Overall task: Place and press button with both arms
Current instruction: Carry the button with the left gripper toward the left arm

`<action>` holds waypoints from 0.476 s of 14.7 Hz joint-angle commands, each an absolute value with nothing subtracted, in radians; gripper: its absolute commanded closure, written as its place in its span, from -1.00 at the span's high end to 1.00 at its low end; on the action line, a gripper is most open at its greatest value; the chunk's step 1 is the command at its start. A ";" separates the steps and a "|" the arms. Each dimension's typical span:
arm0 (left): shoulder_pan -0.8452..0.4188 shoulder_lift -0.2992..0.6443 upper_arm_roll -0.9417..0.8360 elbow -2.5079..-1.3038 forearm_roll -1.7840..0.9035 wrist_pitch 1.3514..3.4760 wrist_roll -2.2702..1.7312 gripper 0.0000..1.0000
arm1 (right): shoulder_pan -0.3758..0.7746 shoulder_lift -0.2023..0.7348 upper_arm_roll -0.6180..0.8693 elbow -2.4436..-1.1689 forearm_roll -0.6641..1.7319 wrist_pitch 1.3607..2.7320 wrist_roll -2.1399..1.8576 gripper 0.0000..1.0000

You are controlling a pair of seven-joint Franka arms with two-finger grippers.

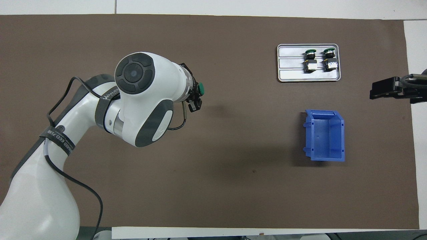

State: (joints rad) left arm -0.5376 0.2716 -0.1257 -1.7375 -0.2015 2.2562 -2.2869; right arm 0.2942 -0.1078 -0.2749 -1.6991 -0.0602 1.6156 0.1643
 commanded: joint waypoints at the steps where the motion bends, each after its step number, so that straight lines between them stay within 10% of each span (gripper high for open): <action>1: -0.491 0.244 -0.132 -1.769 -0.399 2.246 -2.084 -1.00 | 0.284 -0.126 -0.268 -1.717 -0.058 1.614 0.152 0.97; 7: -0.402 0.187 -0.130 -1.891 -0.853 2.272 -1.739 -0.99 | 0.284 -0.126 -0.267 -1.717 -0.058 1.614 0.152 0.97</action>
State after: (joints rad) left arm -0.4383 0.2618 -0.1247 -1.7762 -0.6898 2.2568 -1.8875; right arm 0.2942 -0.1078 -0.2749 -1.6992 -0.0602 1.6156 0.1643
